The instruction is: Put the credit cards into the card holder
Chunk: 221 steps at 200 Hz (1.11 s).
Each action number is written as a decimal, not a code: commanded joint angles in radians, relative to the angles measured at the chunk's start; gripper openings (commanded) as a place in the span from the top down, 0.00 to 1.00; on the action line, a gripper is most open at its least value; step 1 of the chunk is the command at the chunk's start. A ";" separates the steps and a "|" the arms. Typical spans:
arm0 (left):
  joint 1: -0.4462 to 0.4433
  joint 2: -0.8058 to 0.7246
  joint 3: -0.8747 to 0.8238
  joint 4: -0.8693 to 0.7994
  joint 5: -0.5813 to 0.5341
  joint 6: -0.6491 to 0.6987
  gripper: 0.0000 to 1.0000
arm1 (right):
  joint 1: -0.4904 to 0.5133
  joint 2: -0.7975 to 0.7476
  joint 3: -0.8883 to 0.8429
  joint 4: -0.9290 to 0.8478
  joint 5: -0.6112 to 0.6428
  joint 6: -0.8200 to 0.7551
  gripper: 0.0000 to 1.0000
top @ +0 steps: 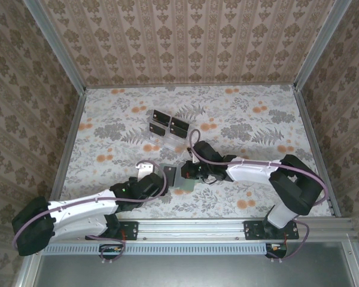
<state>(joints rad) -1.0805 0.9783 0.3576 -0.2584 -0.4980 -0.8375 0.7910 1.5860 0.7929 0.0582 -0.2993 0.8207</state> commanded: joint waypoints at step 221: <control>0.014 0.129 0.102 0.033 0.009 0.075 0.00 | -0.090 -0.090 0.062 -0.210 -0.021 -0.186 0.60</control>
<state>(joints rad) -1.0714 1.0901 0.4232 -0.2359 -0.4927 -0.7849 0.6891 1.4643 0.8185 -0.1066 -0.3557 0.6281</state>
